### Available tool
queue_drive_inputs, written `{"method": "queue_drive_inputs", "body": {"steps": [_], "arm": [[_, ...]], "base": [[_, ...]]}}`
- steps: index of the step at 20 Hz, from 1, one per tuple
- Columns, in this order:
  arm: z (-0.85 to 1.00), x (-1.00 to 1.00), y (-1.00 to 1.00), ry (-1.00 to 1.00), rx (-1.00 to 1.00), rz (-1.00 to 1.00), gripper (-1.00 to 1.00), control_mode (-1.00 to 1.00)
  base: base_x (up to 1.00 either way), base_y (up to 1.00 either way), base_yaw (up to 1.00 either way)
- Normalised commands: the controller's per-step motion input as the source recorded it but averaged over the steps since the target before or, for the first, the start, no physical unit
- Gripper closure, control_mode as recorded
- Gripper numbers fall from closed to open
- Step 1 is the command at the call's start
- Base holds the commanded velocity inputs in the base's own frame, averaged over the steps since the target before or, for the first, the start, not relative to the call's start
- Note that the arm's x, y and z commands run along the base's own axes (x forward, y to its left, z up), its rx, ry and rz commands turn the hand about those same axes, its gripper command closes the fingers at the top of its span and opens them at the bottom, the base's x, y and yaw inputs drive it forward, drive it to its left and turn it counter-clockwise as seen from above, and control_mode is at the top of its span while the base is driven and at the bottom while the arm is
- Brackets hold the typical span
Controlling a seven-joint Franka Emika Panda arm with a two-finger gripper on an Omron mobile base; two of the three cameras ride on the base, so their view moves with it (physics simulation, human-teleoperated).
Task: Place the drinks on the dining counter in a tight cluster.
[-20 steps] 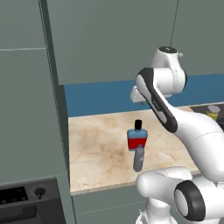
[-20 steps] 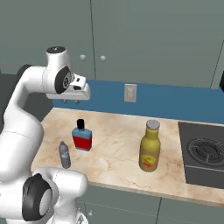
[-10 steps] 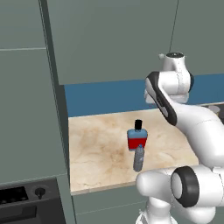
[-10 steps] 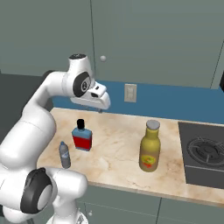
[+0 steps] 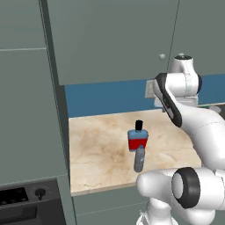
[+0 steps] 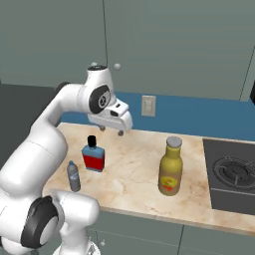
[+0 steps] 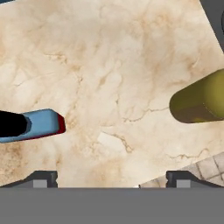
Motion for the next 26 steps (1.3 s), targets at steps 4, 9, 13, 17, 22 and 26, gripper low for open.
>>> {"method": "queue_drive_inputs", "body": {"steps": [4, 9, 13, 17, 22, 26], "arm": [[-0.18, -0.10, 0.08, 0.00, 0.00, 0.00, -1.00, -1.00], [-0.36, 0.18, 0.14, 0.00, 0.01, 0.01, -1.00, -1.00], [-0.32, 0.00, 0.28, 0.00, 0.04, 0.07, -1.00, -1.00], [-0.39, -0.01, 0.17, -0.02, 0.10, 0.11, -1.00, -1.00], [-0.17, -0.03, 0.29, -0.13, 0.09, 0.14, -1.00, -1.00], [0.00, 0.00, 0.33, -0.06, 0.01, 0.06, -1.00, -1.00]], "base": [[0.00, 0.00, 0.00], [0.00, 0.00, 0.00], [0.00, 0.00, 0.00], [0.00, 0.00, 0.00], [0.00, 0.00, 0.00], [0.00, 0.00, 0.00]]}}
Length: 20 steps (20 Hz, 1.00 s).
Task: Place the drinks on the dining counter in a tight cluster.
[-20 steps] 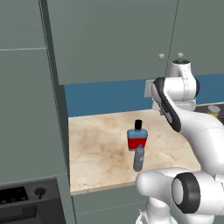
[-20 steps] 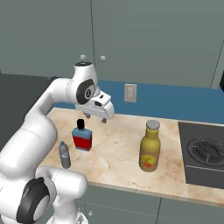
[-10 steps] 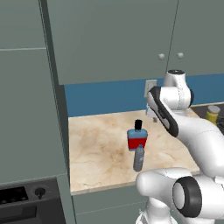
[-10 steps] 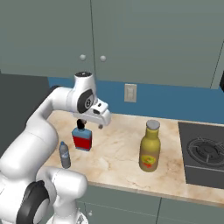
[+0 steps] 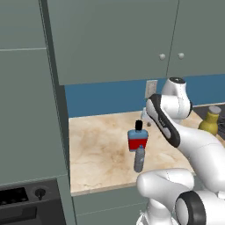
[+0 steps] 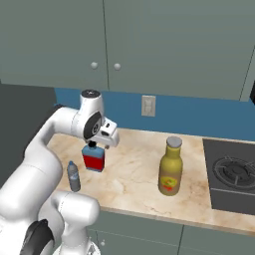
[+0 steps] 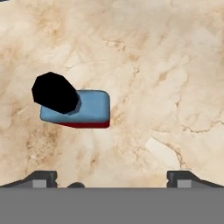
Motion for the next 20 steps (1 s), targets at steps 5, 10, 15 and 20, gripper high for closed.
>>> {"method": "queue_drive_inputs", "body": {"steps": [5, 10, 15, 20], "arm": [[0.00, 0.03, 0.24, -0.08, 0.00, 0.00, -1.00, -1.00], [0.00, 0.12, 0.18, -0.03, 0.00, 0.00, -1.00, -1.00], [0.00, 0.07, 0.34, -0.01, 0.00, -0.02, -1.00, -1.00], [0.00, 0.13, 0.31, 0.00, 0.00, -0.02, -1.00, -1.00]], "base": [[0.00, 0.00, 0.00], [0.00, 0.00, 0.00], [0.00, 0.00, 0.00], [0.00, 0.00, 0.00]]}}
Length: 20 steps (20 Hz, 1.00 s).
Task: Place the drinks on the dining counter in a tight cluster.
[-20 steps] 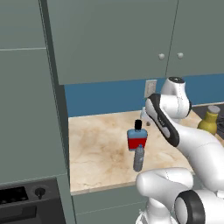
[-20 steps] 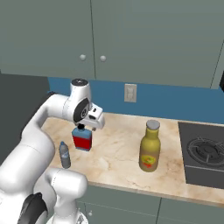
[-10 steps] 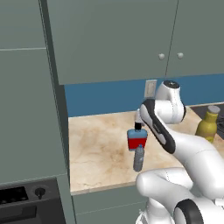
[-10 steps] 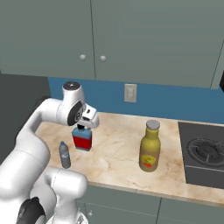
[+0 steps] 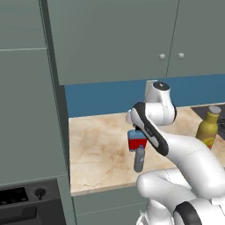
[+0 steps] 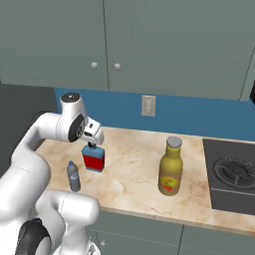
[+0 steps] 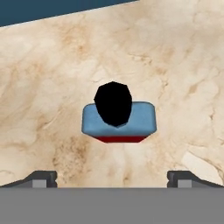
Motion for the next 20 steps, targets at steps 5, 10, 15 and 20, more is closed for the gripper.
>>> {"method": "queue_drive_inputs", "body": {"steps": [5, 10, 15, 20], "arm": [[0.00, 0.42, 0.02, 0.00, -0.01, 0.00, -1.00, -1.00], [0.00, 0.56, -0.05, 0.03, 0.00, 0.00, -1.00, -1.00], [0.00, 0.36, -0.03, 0.01, 0.00, 0.00, -1.00, -1.00], [-0.02, -0.06, -0.01, 0.01, 0.00, 0.00, -1.00, -1.00]], "base": [[0.00, 0.00, 0.00], [0.00, 0.00, 0.00], [0.00, 0.00, 0.00], [0.00, 0.00, 0.00]]}}
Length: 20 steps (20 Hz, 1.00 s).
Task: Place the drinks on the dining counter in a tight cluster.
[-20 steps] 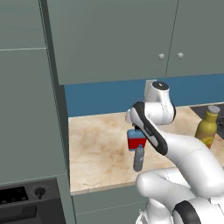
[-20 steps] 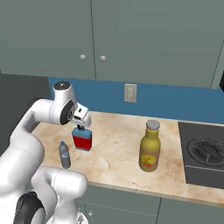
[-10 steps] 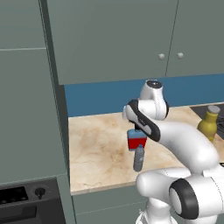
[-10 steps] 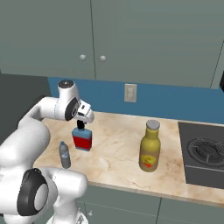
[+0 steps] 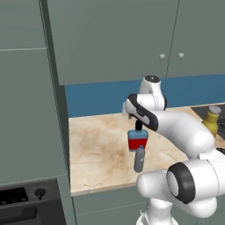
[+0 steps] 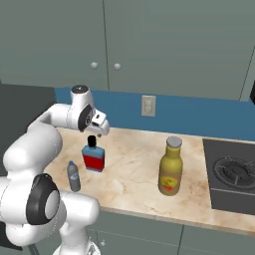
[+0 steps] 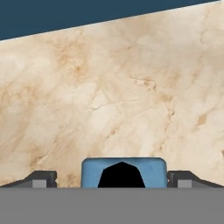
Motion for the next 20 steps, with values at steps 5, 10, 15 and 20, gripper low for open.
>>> {"method": "queue_drive_inputs", "body": {"steps": [5, 10, 15, 20], "arm": [[-0.02, -0.05, 0.00, 0.00, 0.00, 0.00, -1.00, -1.00], [-0.19, 0.00, 0.00, 0.00, 0.00, 0.00, -1.00, -1.00], [-0.20, 0.02, 0.00, 0.00, 0.00, -0.03, -1.00, -1.00], [-0.15, 0.00, 0.00, 0.00, 0.00, -0.03, -1.00, -1.00]], "base": [[0.00, 0.00, 0.00], [0.00, 0.00, 0.00], [0.00, 0.00, 0.00], [0.00, 0.00, 0.00]]}}
